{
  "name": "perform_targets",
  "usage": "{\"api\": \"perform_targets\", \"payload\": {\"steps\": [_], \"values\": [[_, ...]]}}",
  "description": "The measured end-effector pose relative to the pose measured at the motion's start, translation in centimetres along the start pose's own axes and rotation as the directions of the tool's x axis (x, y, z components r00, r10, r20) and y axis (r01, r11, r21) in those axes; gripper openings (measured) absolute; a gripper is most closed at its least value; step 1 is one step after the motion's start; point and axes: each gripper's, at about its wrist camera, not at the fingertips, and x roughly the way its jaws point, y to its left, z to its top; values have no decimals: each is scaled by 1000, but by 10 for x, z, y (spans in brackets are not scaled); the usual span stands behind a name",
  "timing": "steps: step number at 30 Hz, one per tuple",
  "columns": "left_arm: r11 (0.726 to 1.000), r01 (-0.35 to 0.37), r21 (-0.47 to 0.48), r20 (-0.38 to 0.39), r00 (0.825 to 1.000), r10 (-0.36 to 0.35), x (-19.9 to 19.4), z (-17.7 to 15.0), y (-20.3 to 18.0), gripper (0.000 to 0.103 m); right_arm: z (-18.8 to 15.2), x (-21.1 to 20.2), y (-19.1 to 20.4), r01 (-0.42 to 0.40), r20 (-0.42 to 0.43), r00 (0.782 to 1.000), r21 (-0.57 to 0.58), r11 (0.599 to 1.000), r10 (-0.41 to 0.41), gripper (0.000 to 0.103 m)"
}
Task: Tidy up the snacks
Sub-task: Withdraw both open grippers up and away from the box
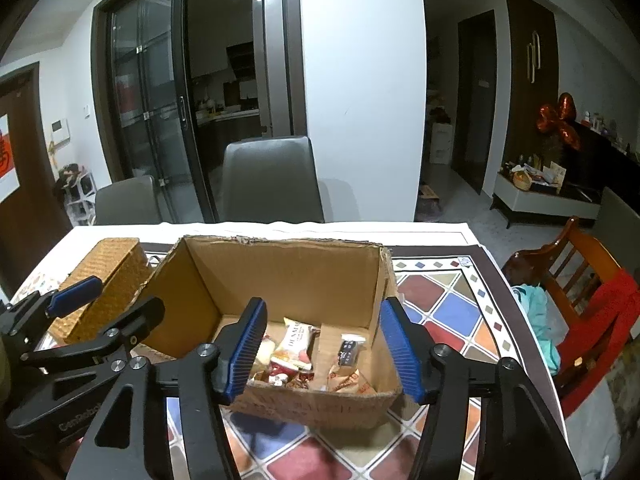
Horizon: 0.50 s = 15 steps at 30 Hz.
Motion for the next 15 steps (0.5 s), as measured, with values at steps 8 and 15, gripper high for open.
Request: {"api": "perform_targets", "payload": {"steps": [8,15], "values": [[1000,-11,-2,25,1000,11,-24,0,0,80,-2,-22,0,3,17,1000,1,1000,-3,61],[1000,-20,0,44,999,20,-46,-3,0,80,-6,-44,1,4,35,999,-1,1000,-4,60]]}}
